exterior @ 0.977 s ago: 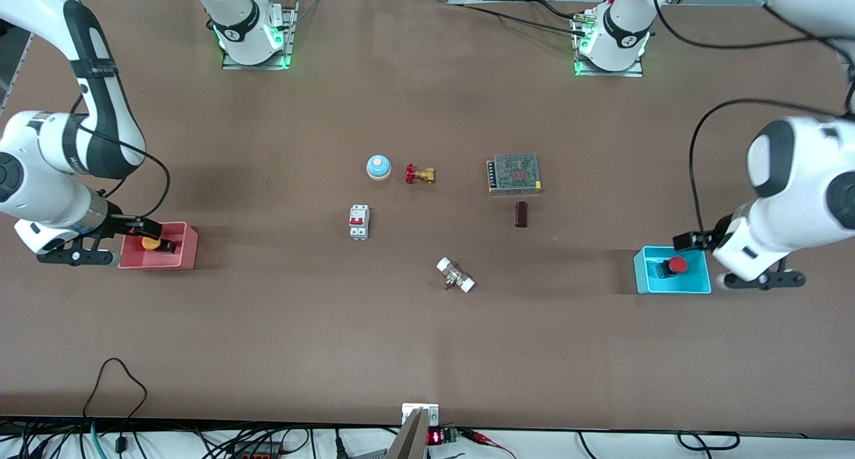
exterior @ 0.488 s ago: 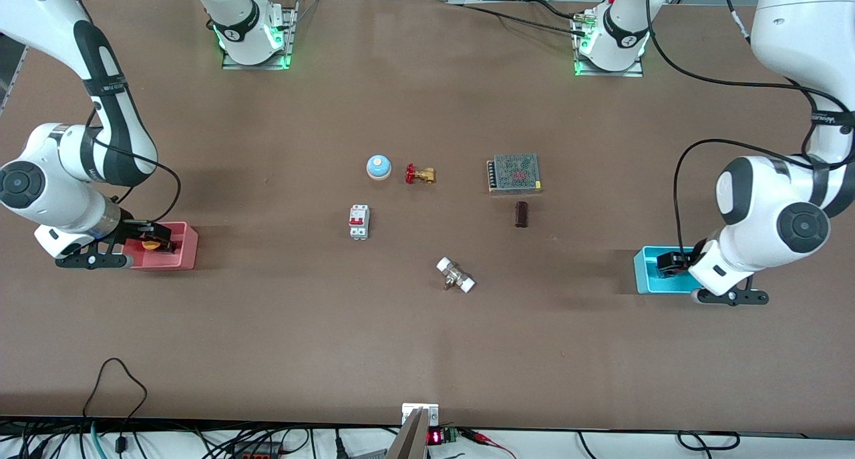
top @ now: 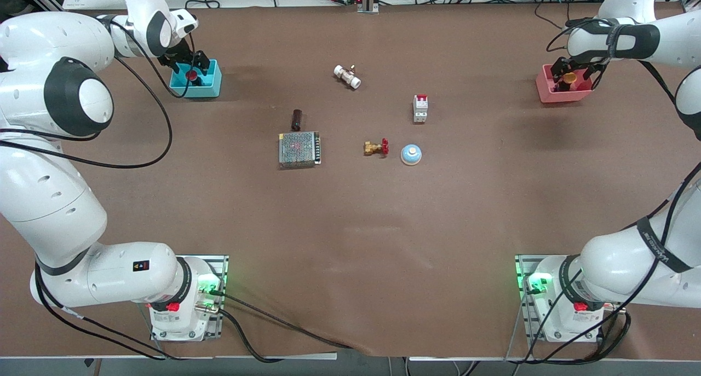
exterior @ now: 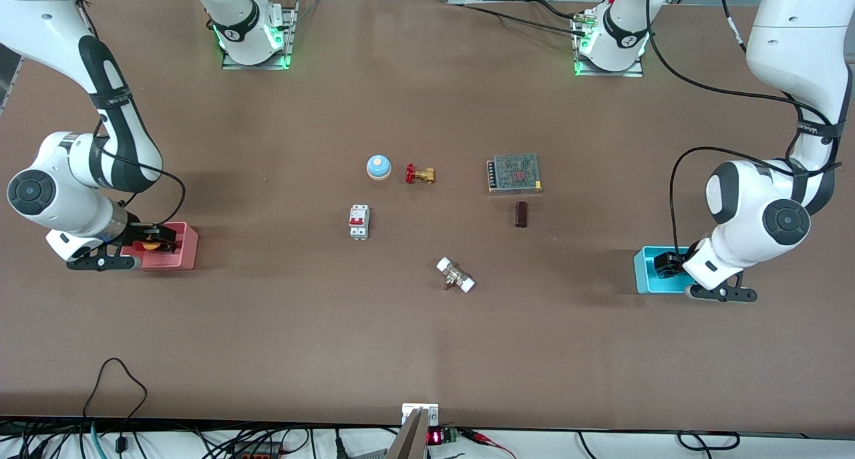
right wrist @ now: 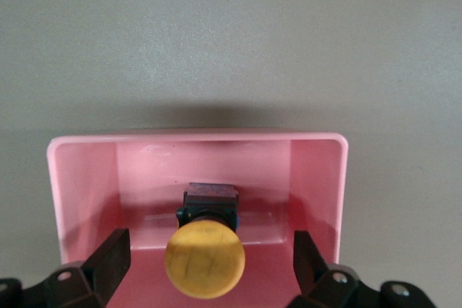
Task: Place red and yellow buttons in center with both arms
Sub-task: 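Lower both grippers and close them on the yellow and red buttons, then lift the yellow button with the right gripper while the left gripper lifts the red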
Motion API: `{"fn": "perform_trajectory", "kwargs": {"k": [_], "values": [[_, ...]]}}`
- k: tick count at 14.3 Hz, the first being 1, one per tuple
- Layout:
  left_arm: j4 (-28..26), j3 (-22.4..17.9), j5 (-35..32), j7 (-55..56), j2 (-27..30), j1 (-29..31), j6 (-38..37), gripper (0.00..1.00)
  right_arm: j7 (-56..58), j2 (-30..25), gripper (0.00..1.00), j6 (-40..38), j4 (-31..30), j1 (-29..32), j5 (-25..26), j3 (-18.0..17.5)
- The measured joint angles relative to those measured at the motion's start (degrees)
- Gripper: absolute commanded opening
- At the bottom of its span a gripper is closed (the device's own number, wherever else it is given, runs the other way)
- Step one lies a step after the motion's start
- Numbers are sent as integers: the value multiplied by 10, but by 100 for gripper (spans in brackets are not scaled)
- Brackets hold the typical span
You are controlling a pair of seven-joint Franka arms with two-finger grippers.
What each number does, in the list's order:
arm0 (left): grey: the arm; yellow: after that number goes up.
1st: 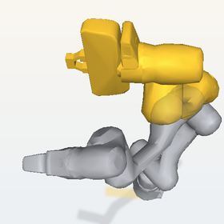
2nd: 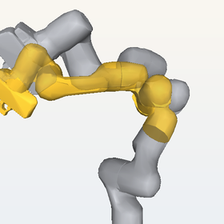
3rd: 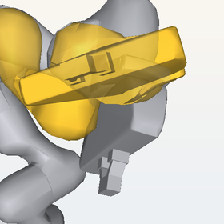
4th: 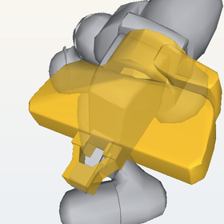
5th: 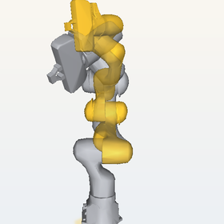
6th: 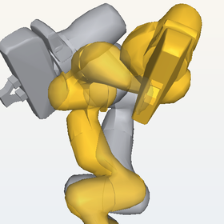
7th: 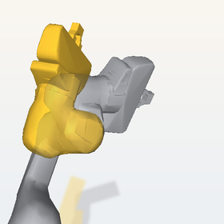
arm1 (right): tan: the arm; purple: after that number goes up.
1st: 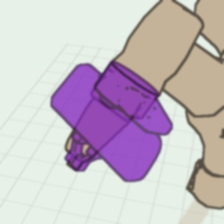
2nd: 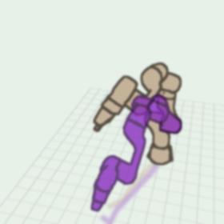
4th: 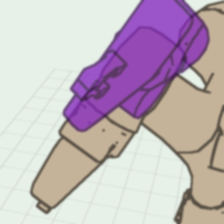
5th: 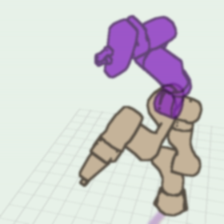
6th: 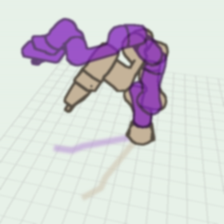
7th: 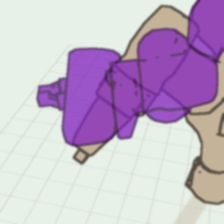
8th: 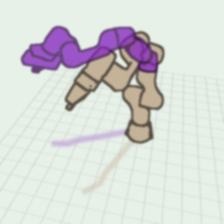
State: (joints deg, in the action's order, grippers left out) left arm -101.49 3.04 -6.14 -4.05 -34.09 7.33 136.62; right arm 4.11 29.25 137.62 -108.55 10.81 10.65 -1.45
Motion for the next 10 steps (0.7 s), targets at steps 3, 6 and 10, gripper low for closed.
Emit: {"fn": "perform_trajectory", "kwargs": {"k": [3,6,10], "values": [[-3,1,0,-1,-7,-1,8,95,1,9,100,11,-1,0,0,0],[-8,1,0,-2,-14,-1,20,71,1,15,99,12,-1,0,0,0],[-9,1,0,-2,-26,-1,24,32,2,19,96,12,-3,0,0,0]]}}
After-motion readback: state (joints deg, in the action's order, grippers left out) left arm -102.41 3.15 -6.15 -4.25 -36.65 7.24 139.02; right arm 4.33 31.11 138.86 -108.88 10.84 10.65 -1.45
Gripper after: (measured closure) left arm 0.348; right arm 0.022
